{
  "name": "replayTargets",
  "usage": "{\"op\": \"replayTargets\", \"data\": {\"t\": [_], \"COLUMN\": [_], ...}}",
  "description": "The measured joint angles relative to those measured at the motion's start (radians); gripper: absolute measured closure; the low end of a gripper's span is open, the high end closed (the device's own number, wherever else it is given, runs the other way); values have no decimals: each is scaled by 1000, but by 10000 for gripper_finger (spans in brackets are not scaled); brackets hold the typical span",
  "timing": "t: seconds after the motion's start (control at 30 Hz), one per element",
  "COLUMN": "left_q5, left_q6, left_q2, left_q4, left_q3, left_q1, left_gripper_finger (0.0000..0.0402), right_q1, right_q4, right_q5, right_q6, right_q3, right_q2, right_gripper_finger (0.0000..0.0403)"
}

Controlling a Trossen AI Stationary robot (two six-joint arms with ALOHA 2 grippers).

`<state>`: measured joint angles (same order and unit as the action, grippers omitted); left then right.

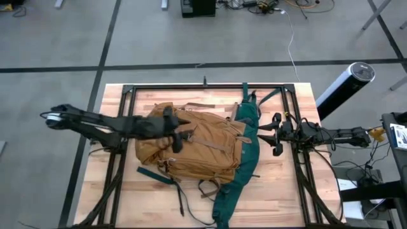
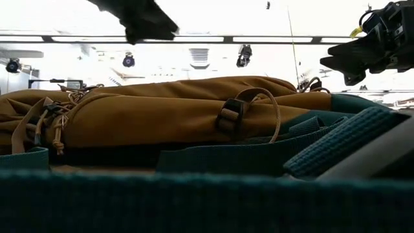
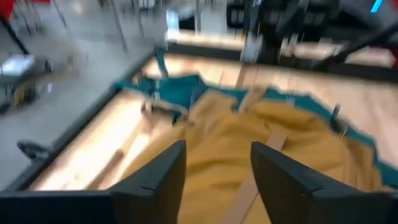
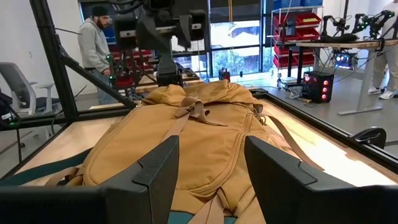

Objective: Unpack backpack
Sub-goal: Open the brown backpack

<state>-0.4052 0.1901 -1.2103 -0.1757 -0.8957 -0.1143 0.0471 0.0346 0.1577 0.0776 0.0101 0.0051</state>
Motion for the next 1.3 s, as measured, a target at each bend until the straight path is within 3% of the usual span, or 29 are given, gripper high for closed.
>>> {"op": "replayTargets", "data": {"t": [0.2, 0.3, 0.57, 0.77, 1.03, 1.2, 1.3], "left_q5": [47, 112, 387, 449, 410, 227, 99], "left_q6": [126, 178, 314, 381, 301, 257, 254], "left_q2": [-247, -357, -618, -753, -877, -950, -972], "left_q4": [-299, -340, -416, -629, -675, -647, -577], "left_q3": [-270, -377, -666, -836, -860, -863, -862], "left_q1": [0, 0, -14, -56, -95, -98, -93], "left_gripper_finger": [166, 156, 171, 190, 190, 178, 190], "right_q1": [0, 0, 0, 0, 0, 0, 0], "right_q4": [0, 0, 0, 0, 0, 0, 0], "right_q5": [0, 0, 0, 0, 0, 0, 0], "right_q6": [0, 0, 0, 0, 0, 0, 0], "right_q3": [0, 0, 0, 0, 0, 0, 0], "right_q2": [0, 0, 0, 0, 0, 0, 0], "right_gripper_finger": [233, 233, 233, 233, 233, 233, 233]}}
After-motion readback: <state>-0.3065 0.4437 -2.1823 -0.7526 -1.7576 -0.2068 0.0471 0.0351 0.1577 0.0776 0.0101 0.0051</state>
